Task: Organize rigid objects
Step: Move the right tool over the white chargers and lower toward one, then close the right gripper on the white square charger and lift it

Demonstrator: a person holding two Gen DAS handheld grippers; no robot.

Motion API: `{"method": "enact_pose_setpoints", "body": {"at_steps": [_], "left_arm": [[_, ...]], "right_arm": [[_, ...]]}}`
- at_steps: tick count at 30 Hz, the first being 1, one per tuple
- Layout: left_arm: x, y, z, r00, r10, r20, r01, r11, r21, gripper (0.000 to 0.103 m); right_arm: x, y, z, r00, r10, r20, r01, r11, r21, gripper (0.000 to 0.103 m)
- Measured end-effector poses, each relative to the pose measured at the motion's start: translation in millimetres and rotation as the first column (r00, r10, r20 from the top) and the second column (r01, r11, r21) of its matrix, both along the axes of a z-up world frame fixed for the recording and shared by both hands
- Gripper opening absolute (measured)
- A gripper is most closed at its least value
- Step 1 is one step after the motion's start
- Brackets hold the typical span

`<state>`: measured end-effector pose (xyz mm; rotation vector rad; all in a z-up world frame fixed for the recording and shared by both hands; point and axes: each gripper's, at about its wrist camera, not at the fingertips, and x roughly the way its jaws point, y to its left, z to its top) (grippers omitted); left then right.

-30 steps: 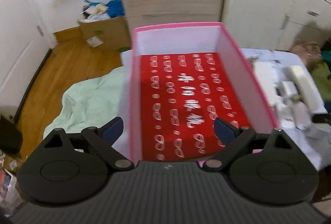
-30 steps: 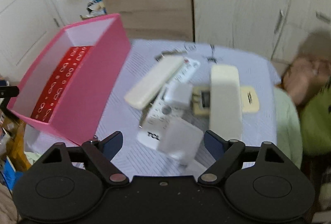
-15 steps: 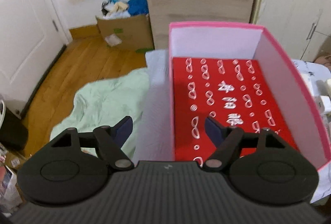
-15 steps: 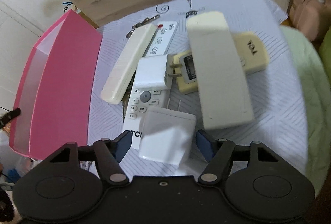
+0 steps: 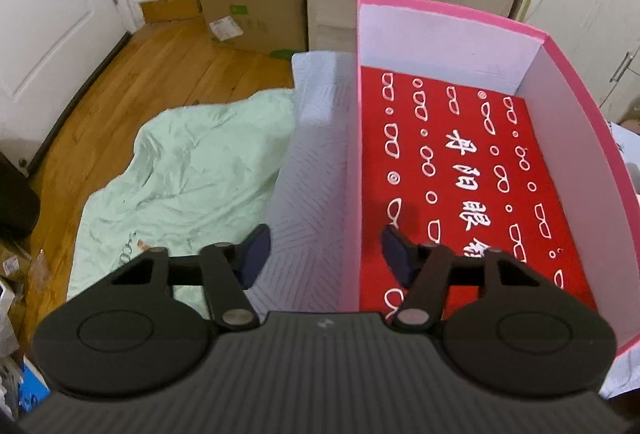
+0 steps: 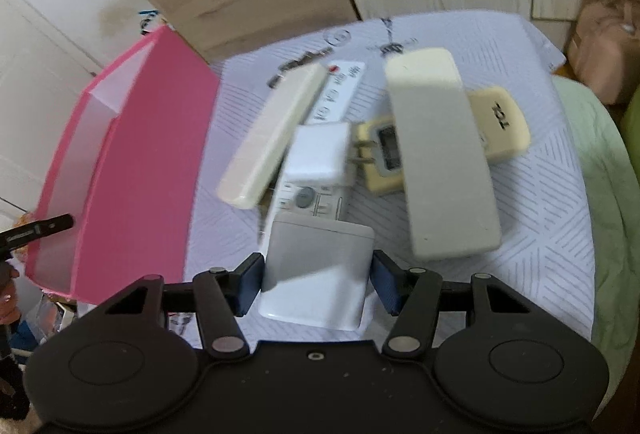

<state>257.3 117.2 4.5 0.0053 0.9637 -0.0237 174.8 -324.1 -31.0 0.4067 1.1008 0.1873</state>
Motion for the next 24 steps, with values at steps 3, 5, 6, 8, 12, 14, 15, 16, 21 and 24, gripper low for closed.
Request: {"method": "enact_pose_setpoints", "body": {"at_steps": [3, 5, 6, 8, 12, 14, 15, 16, 21, 24], "left_arm": [[-1, -2, 4, 0.999, -0.019, 0.043, 0.018, 1.0, 0.011, 0.031], [1, -2, 8, 0.996, -0.032, 0.079, 0.034, 0.999, -0.017, 0.029], [2, -2, 9, 0.995, -0.035, 0.093, 0.038, 0.999, -0.029, 0.026], [5, -2, 9, 0.993, -0.038, 0.115, 0.042, 0.998, -0.039, 0.011], [10, 0, 7, 0.99, -0.045, 0.132, 0.056, 0.996, -0.076, 0.004], [11, -1, 7, 0.99, -0.043, 0.135, 0.055, 0.995, -0.085, 0.004], [11, -1, 7, 0.99, -0.043, 0.135, 0.055, 0.994, -0.091, 0.004], [12, 0, 8, 0.99, -0.044, 0.136, 0.058, 0.994, -0.094, 0.004], [13, -2, 6, 0.987, -0.067, 0.148, 0.082, 0.992, -0.093, 0.004], [16, -1, 6, 0.989, -0.058, 0.137, 0.073, 0.991, -0.112, 0.004]], "right_arm": [[1, 10, 7, 0.999, 0.021, 0.031, -0.021, 1.0, -0.005, 0.063], [2, 18, 14, 0.998, 0.038, 0.053, -0.038, 0.999, -0.012, 0.063], [2, 22, 17, 0.997, 0.046, 0.065, -0.045, 0.999, -0.014, 0.063], [3, 30, 25, 0.995, 0.057, 0.088, -0.057, 0.998, -0.001, 0.063], [4, 42, 41, 0.989, 0.062, 0.137, -0.07, 0.996, 0.051, 0.063], [3, 46, 50, 0.984, 0.063, 0.166, -0.077, 0.994, 0.078, 0.063], [2, 48, 54, 0.982, 0.061, 0.178, -0.079, 0.992, 0.095, 0.063], [1, 51, 59, 0.98, 0.06, 0.19, -0.082, 0.99, 0.114, 0.063], [-2, 69, 86, 0.961, 0.082, 0.265, -0.141, 0.967, 0.213, 0.063], [1, 88, 94, 0.957, 0.1, 0.272, -0.179, 0.942, 0.283, 0.063]]}}
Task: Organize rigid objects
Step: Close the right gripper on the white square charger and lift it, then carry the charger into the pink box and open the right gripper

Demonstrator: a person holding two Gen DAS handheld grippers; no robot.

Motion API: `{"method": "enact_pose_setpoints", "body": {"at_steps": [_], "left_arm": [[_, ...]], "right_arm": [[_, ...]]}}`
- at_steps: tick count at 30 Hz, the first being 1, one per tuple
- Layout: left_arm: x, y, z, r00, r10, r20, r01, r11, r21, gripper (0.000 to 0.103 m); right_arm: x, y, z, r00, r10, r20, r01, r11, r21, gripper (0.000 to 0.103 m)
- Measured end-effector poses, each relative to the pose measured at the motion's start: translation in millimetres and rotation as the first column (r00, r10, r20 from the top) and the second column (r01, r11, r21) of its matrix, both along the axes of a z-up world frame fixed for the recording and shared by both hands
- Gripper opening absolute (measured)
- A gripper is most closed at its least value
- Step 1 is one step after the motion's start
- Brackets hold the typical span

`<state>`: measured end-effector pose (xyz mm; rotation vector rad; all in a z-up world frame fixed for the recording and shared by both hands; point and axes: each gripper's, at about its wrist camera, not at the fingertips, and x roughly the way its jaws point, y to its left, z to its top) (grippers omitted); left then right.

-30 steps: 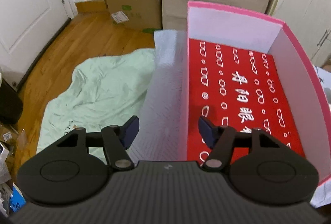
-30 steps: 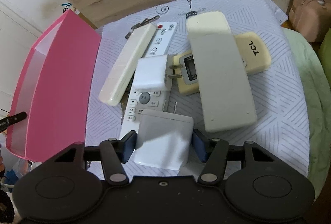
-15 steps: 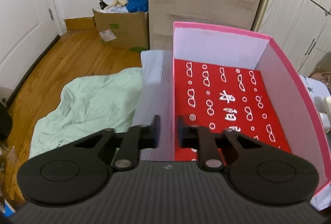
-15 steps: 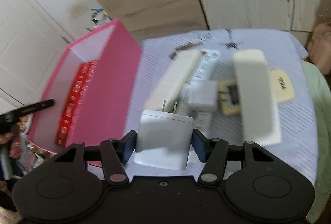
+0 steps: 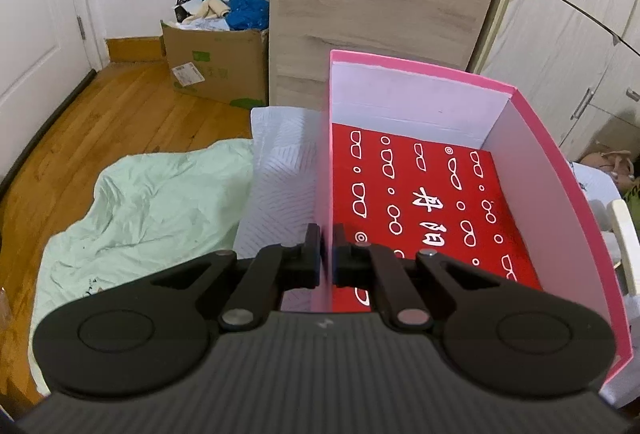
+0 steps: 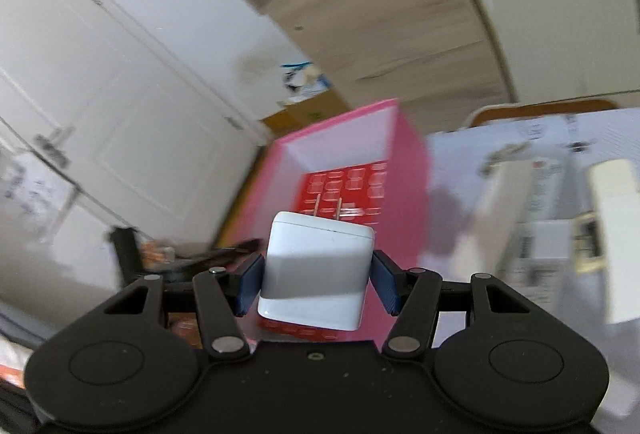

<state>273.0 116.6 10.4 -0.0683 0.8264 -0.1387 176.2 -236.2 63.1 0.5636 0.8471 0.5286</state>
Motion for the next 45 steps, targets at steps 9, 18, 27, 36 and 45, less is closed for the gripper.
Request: {"method": "enact_pose_setpoints", "body": {"at_steps": [9, 18, 27, 36, 45], "left_arm": [[7, 0, 1, 0.997, 0.042, -0.068, -0.043, 0.999, -0.021, 0.005], [9, 2, 2, 0.994, 0.055, -0.094, -0.06, 0.997, -0.054, 0.006], [7, 4, 4, 0.995, 0.041, -0.093, -0.047, 0.997, -0.059, 0.006], [5, 2, 5, 0.995, 0.044, -0.086, -0.048, 0.997, -0.055, 0.006], [2, -3, 7, 0.998, 0.042, -0.051, -0.044, 0.999, -0.028, 0.005]], "right_arm": [[74, 102, -18, 0.975, 0.092, -0.202, -0.102, 0.994, -0.04, 0.063], [145, 153, -85, 0.943, -0.028, -0.332, -0.043, 0.978, -0.205, 0.063], [173, 164, -112, 0.919, -0.086, -0.385, 0.018, 0.984, -0.177, 0.063], [177, 157, -104, 0.911, -0.048, -0.409, 0.001, 0.993, -0.115, 0.072], [118, 120, -35, 0.963, 0.086, -0.256, -0.145, 0.964, -0.221, 0.073]]}}
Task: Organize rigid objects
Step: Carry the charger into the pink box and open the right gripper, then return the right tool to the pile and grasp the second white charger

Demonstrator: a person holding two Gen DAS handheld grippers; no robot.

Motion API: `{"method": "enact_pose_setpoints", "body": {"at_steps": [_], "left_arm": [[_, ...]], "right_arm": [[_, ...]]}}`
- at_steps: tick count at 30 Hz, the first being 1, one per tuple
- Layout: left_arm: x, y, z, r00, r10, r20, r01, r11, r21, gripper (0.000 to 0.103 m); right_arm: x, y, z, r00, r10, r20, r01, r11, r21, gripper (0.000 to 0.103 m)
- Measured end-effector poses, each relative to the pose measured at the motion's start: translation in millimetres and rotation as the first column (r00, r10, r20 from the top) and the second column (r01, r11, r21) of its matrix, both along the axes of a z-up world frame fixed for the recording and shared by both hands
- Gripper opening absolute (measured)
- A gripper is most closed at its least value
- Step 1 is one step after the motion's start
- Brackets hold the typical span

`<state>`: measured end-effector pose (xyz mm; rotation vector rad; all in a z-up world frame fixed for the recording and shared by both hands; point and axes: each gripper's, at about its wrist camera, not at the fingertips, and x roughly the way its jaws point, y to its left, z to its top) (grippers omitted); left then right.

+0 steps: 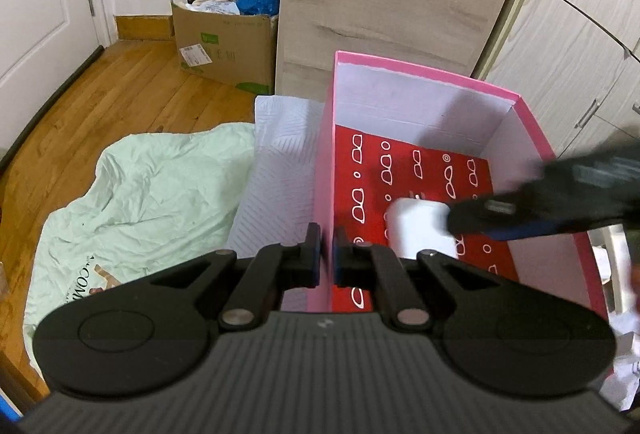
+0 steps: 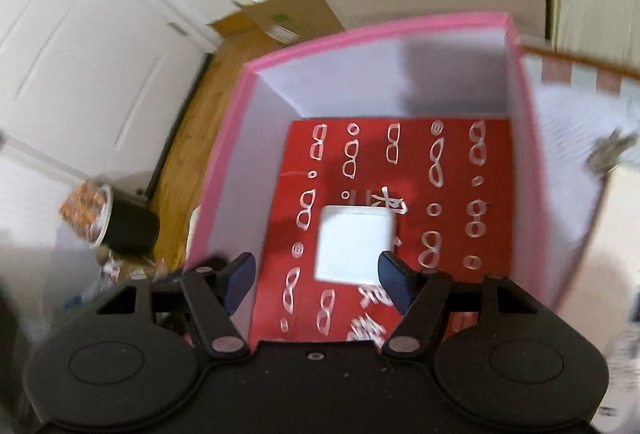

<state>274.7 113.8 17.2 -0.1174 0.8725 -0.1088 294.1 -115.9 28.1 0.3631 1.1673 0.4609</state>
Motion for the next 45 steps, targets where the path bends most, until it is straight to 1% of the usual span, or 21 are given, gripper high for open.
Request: {"method": "enact_pose_setpoints", "body": {"at_steps": [3, 6, 7, 8, 9, 11, 14, 16, 19, 23, 27, 28, 29, 30, 32, 35, 37, 38, 40, 41, 45], "left_arm": [[0, 2, 2, 1.0, 0.001, 0.0, -0.001, 1.0, -0.006, 0.005], [-1, 3, 5, 1.0, 0.003, 0.004, -0.003, 1.0, -0.011, 0.005], [-2, 3, 5, 1.0, 0.004, 0.001, -0.004, 1.0, -0.02, 0.005], [-2, 5, 5, 1.0, 0.011, -0.004, -0.011, 0.999, -0.035, 0.005], [-1, 7, 5, 1.0, 0.016, -0.007, -0.016, 0.999, -0.046, 0.005], [-1, 10, 4, 1.0, 0.023, -0.015, -0.024, 0.998, -0.065, 0.005], [-1, 9, 3, 1.0, 0.022, -0.016, -0.023, 0.998, -0.064, 0.005], [-2, 7, 4, 1.0, 0.023, -0.014, -0.023, 0.998, -0.054, 0.005], [-2, 4, 4, 1.0, 0.024, -0.011, -0.024, 0.999, -0.038, 0.005], [-3, 2, 5, 1.0, 0.026, -0.006, -0.026, 0.999, -0.025, 0.005], [-3, 2, 5, 1.0, 0.029, -0.009, -0.029, 0.999, -0.027, 0.005], [-4, 2, 6, 0.999, 0.031, -0.01, -0.031, 0.999, -0.026, 0.005], [-4, 1, 6, 0.999, 0.032, -0.01, -0.032, 0.999, -0.025, 0.005], [-4, 1, 6, 0.999, 0.032, -0.01, -0.032, 0.999, -0.022, 0.005], [-4, 1, 6, 0.999, 0.032, -0.008, -0.032, 0.999, -0.018, 0.005], [-4, 0, 7, 0.999, 0.035, -0.01, -0.035, 0.999, -0.021, 0.005], [-4, 0, 7, 0.999, 0.035, -0.011, -0.036, 0.999, -0.019, 0.005], [-4, 0, 7, 0.999, 0.035, -0.011, -0.036, 0.999, -0.018, 0.005], [-4, 0, 7, 0.999, 0.035, -0.01, -0.035, 0.999, -0.019, 0.005], [-4, 0, 7, 0.999, 0.035, -0.01, -0.035, 0.999, -0.019, 0.005], [-3, 2, 7, 0.999, 0.037, -0.012, -0.037, 0.999, -0.026, 0.005]], "right_arm": [[-24, -28, 29, 0.996, 0.008, 0.093, -0.007, 1.0, -0.017, 0.073], [-47, -57, 50, 0.98, 0.003, 0.199, 0.01, 0.998, -0.064, 0.073], [-57, -69, 53, 0.974, -0.004, 0.226, 0.023, 0.997, -0.079, 0.075], [-67, -82, 52, 0.969, -0.013, 0.246, 0.037, 0.995, -0.095, 0.08], [-74, -93, 48, 0.968, -0.016, 0.25, 0.044, 0.993, -0.106, 0.081], [-85, -114, 32, 0.975, -0.035, 0.219, 0.066, 0.989, -0.135, 0.081], [-96, -136, 9, 0.981, -0.071, 0.178, 0.107, 0.974, -0.198, 0.08], [-96, -147, 2, 0.984, -0.094, 0.153, 0.126, 0.967, -0.22, 0.08], [-96, -160, -1, 0.978, -0.114, 0.175, 0.153, 0.96, -0.233, 0.08], [-85, -167, -20, 0.984, -0.138, 0.109, 0.162, 0.952, -0.261, 0.08], [-87, -159, -43, 0.989, -0.139, 0.054, 0.149, 0.94, -0.308, 0.072], [-86, -159, -48, 0.989, -0.142, 0.041, 0.147, 0.936, -0.319, 0.067], [-84, -159, -50, 0.988, -0.15, 0.037, 0.154, 0.93, -0.333, 0.063], [-82, -159, -51, 0.986, -0.161, 0.046, 0.167, 0.924, -0.344, 0.063], [-81, -162, -48, 0.98, -0.178, 0.093, 0.2, 0.914, -0.353, 0.063], [-79, -168, -40, 0.962, -0.212, 0.17, 0.258, 0.908, -0.33, 0.063], [-76, -171, -40, 0.952, -0.225, 0.206, 0.284, 0.9, -0.33, 0.063], [-74, -171, -42, 0.951, -0.223, 0.215, 0.286, 0.897, -0.336, 0.063], [-68, -169, -49, 0.957, -0.206, 0.204, 0.268, 0.896, -0.355, 0.063], [-65, -168, -53, 0.961, -0.192, 0.197, 0.253, 0.896, -0.365, 0.066], [-56, -160, -67, 0.968, -0.152, 0.198, 0.227, 0.867, -0.443, 0.066]]}}
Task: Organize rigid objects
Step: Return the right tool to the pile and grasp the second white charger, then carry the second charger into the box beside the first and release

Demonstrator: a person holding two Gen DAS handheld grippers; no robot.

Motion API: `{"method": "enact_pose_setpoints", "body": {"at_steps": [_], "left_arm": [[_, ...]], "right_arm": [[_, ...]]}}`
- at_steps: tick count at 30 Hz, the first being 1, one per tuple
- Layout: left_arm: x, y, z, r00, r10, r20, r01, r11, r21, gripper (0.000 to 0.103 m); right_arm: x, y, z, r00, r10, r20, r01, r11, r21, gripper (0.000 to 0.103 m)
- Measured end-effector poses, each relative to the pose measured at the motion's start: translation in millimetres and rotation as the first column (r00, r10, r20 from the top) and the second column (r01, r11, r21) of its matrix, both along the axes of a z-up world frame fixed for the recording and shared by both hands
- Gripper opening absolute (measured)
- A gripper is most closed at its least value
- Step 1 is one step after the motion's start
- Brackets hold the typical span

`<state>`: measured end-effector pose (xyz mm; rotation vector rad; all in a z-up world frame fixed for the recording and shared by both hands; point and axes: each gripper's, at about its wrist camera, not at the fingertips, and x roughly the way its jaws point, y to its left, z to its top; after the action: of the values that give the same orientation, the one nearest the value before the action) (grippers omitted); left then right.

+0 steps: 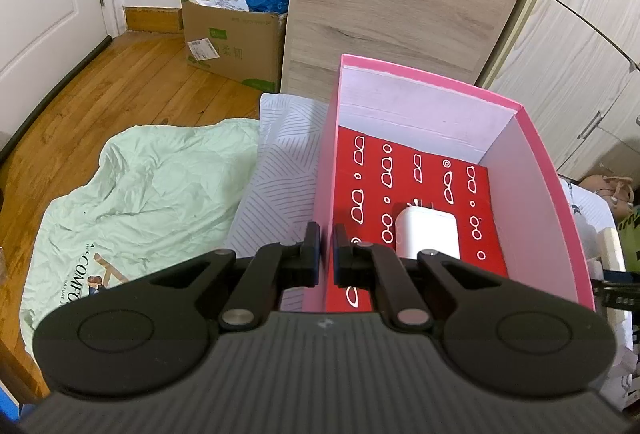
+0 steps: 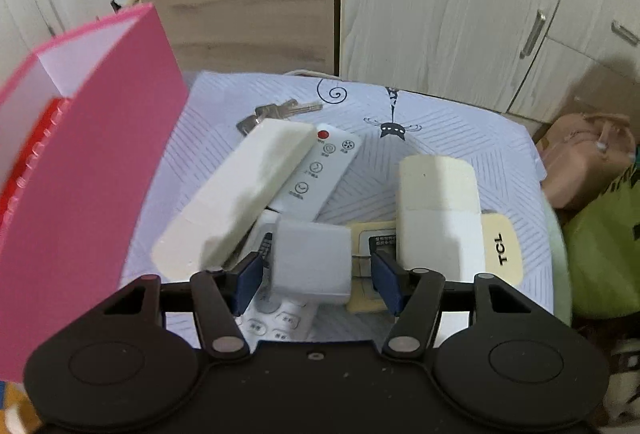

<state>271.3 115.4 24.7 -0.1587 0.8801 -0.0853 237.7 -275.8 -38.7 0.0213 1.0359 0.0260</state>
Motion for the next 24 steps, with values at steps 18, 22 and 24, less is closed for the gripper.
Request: {"method": "enact_pose_setpoints", "body": {"at_steps": [18, 22, 24], "left_arm": [[3, 10, -4, 1.0, 0.008, -0.013, -0.009, 0.998, -0.057, 0.006], [2, 11, -5, 1.0, 0.0, -0.01, -0.001, 0.998, -0.058, 0.006], [2, 11, -5, 1.0, 0.0, -0.009, -0.001, 0.998, -0.057, 0.006]], "right_arm": [[-40, 36, 88, 0.964, 0.072, 0.257, -0.133, 0.964, 0.231, 0.061], [-43, 76, 99, 0.941, 0.189, 0.279, -0.277, 0.905, 0.322, 0.061], [-41, 101, 98, 0.932, 0.251, 0.261, -0.335, 0.872, 0.358, 0.061]]}}
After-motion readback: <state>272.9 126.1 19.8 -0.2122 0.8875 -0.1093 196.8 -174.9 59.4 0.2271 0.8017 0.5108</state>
